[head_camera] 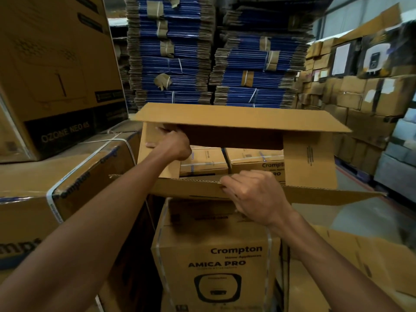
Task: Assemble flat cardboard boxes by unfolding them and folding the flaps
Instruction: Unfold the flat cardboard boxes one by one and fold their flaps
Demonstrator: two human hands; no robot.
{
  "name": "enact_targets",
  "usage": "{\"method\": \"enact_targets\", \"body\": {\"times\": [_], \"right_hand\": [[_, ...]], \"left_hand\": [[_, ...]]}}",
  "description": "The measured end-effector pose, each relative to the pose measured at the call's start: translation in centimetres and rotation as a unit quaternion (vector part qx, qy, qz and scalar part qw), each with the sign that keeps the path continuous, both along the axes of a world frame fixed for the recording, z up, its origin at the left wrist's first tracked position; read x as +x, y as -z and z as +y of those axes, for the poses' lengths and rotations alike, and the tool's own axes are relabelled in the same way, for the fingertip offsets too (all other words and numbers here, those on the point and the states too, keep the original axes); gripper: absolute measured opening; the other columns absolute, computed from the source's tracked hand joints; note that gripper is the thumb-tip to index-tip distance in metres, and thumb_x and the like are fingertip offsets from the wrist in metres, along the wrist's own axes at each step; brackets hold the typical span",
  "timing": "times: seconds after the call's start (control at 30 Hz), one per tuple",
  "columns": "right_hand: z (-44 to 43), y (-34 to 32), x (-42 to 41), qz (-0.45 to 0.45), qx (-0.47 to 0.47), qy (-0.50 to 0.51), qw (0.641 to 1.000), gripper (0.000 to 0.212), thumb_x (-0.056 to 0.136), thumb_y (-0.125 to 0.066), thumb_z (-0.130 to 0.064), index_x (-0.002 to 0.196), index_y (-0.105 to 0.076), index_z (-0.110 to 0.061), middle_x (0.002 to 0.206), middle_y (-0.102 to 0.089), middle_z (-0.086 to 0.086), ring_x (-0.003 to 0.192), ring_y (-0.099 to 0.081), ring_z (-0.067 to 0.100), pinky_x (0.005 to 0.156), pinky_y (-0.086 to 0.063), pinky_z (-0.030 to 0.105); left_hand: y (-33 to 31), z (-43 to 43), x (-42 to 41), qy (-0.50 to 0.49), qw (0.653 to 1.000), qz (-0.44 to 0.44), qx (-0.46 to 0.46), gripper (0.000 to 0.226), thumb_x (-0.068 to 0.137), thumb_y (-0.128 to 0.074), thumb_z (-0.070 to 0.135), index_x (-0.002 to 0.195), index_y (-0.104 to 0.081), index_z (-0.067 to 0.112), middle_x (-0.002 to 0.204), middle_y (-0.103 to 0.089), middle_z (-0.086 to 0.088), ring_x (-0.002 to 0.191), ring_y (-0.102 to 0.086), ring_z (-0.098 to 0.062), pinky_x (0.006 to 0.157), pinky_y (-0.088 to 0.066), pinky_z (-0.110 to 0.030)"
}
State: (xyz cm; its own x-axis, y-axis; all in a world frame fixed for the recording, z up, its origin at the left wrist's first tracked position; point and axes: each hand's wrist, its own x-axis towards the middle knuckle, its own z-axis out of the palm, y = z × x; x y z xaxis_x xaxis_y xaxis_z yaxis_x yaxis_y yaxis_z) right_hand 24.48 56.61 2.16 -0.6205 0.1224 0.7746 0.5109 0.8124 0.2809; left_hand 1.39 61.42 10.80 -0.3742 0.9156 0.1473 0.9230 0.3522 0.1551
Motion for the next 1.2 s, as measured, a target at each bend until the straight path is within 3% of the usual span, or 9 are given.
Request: {"method": "enact_targets", "body": {"times": [0.07,0.13,0.2,0.4,0.63,0.87,0.97,1.07,1.2], "right_hand": [[0.0,0.0,-0.2,-0.008,-0.002,-0.003,1.0,0.012,0.091,-0.068,-0.015,0.1,-0.074,-0.008,0.076,-0.074,0.004,0.061,-0.07,0.016,0.056,-0.06,0.033],[0.5,0.1,0.2,-0.006,-0.005,0.001,1.0,0.011,0.086,-0.076,-0.011,0.096,-0.075,-0.008,0.072,-0.073,0.003,0.059,-0.07,0.015,0.054,-0.06,0.031],[1.3,-0.2,0.8,0.007,-0.009,0.002,1.0,0.014,0.083,-0.081,-0.011,0.095,-0.076,-0.009,0.071,-0.073,0.002,0.058,-0.07,0.015,0.054,-0.058,0.029],[2.0,-0.7,-0.1,-0.013,0.016,-0.007,1.0,0.013,0.082,-0.081,-0.014,0.093,-0.076,-0.009,0.071,-0.074,0.002,0.055,-0.07,0.014,0.049,-0.058,0.03],[1.8,-1.9,-0.2,-0.058,-0.08,0.033,0.995,0.02,0.09,-0.076,-0.032,0.103,-0.074,-0.018,0.08,-0.075,-0.002,0.064,-0.069,0.011,0.063,-0.063,0.036],[2.9,-8.7,1.5,-0.071,-0.595,0.078,0.796,0.064,0.093,-0.029,-0.067,0.122,-0.062,-0.021,0.108,-0.069,0.001,0.093,-0.068,0.014,0.085,-0.058,0.034],[6.7,-8.6,3.3,-0.166,-0.561,0.29,0.757,0.045,0.1,-0.051,-0.053,0.135,-0.051,-0.023,0.105,-0.061,0.004,0.084,-0.066,0.017,0.068,-0.056,0.029],[8.8,-7.1,5.2,-0.245,-0.497,0.433,0.711,0.05,0.1,-0.053,-0.054,0.141,-0.051,-0.026,0.121,-0.06,0.001,0.101,-0.063,0.02,0.091,-0.054,0.037],[8.6,-6.8,5.8,-0.246,-0.371,0.465,0.765,0.032,0.098,-0.058,-0.049,0.119,-0.06,-0.025,0.101,-0.062,-0.003,0.091,-0.061,0.017,0.087,-0.053,0.038]], "left_hand": [[-0.3,-0.1,-0.6,0.001,1.0,-0.017,0.022,0.064,0.098,-0.049,0.015,0.156,-0.023,0.008,0.154,-0.03,-0.035,0.135,-0.042,-0.054,0.111,-0.033,-0.07],[-1.8,-2.2,-1.0,0.028,0.99,-0.1,0.091,0.072,0.103,-0.051,0.012,0.16,-0.007,0.017,0.146,-0.042,-0.027,0.109,-0.062,-0.034,0.085,-0.058,-0.045],[-4.1,-4.3,-2.0,0.059,0.977,-0.135,0.153,0.067,0.104,-0.05,0.011,0.159,-0.011,0.012,0.125,-0.054,-0.013,0.079,-0.059,-0.017,0.06,-0.05,-0.027],[-3.7,-7.7,-4.3,0.049,0.967,-0.185,0.169,0.073,0.103,-0.05,0.007,0.161,-0.008,0.023,0.087,-0.056,-0.003,0.076,-0.064,-0.023,0.061,-0.056,-0.035],[-0.6,-9.8,-4.0,0.043,0.954,-0.213,0.205,0.069,0.104,-0.044,0.002,0.161,-0.014,0.025,0.101,-0.056,-0.003,0.064,-0.057,-0.013,0.047,-0.04,-0.019],[-0.6,-9.1,-3.3,0.031,0.957,-0.192,0.213,0.075,0.103,-0.045,0.001,0.161,-0.005,0.024,0.076,-0.055,-0.007,0.059,-0.054,-0.016,0.048,-0.037,-0.024],[0.3,-8.4,-3.4,0.027,0.952,-0.204,0.225,0.078,0.102,-0.047,-0.001,0.161,-0.005,0.025,0.087,-0.061,-0.01,0.063,-0.06,-0.021,0.049,-0.042,-0.026],[1.1,-7.9,-3.5,0.023,0.943,-0.226,0.241,0.076,0.1,-0.048,-0.006,0.16,-0.01,0.022,0.1,-0.059,-0.011,0.069,-0.06,-0.018,0.052,-0.042,-0.023],[1.3,-7.4,-3.6,0.028,0.941,-0.238,0.24,0.076,0.1,-0.047,-0.007,0.161,-0.012,0.02,0.082,-0.055,-0.003,0.069,-0.061,-0.018,0.053,-0.044,-0.024]]}}
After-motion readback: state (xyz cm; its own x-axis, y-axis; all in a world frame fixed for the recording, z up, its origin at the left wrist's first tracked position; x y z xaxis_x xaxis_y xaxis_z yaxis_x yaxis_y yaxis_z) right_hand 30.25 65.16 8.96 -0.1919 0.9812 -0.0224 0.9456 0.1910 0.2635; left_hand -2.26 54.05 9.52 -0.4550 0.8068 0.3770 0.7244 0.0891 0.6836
